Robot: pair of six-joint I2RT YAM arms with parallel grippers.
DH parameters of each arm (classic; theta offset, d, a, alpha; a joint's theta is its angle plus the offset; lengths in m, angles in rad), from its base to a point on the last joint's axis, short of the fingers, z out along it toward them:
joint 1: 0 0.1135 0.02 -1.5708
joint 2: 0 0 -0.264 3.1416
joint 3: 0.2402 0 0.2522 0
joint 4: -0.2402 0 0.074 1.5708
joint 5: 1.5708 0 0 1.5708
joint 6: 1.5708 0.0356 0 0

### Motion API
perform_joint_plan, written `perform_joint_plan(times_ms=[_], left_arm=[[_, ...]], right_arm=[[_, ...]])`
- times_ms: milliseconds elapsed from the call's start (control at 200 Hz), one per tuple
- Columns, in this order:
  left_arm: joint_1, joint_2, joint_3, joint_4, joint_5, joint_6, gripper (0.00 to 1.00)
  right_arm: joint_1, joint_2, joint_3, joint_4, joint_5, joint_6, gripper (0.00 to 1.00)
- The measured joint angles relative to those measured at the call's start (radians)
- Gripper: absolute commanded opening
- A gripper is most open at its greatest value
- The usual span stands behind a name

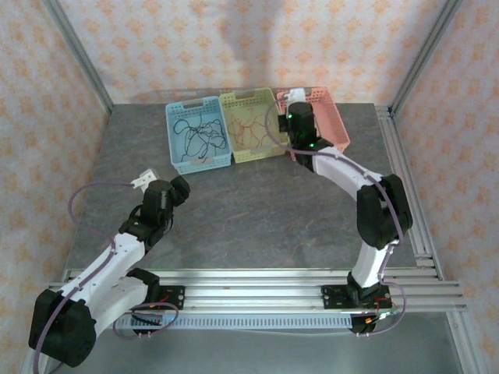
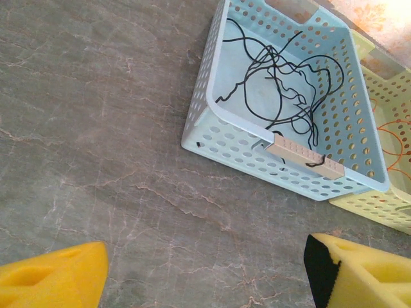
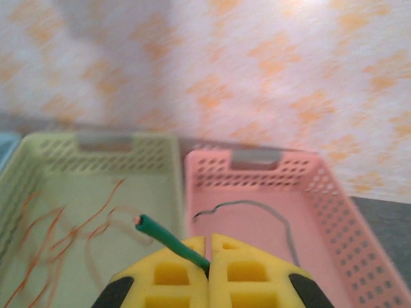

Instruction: Untangle the cables

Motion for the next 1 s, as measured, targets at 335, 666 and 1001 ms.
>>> perform_joint_plan(times_ms=[335,666,1001], left_arm=[[0.0,0.01,0.0,0.0,0.0,0.0,0.81],[0.0,0.013,0.0,0.0,0.0,0.0,0.81],[0.0,0.013,0.0,0.002,-0.001,0.0,0.84]], right_arm=[[-0.121,0.309,0.378,-0.041,0.074,0.077,0.0],[-0.161,0.488,0.535,-0.126,0.082,0.14,0.61],[-0.159,-0.053,-0.208,0.069,0.059,0.255,0.59]])
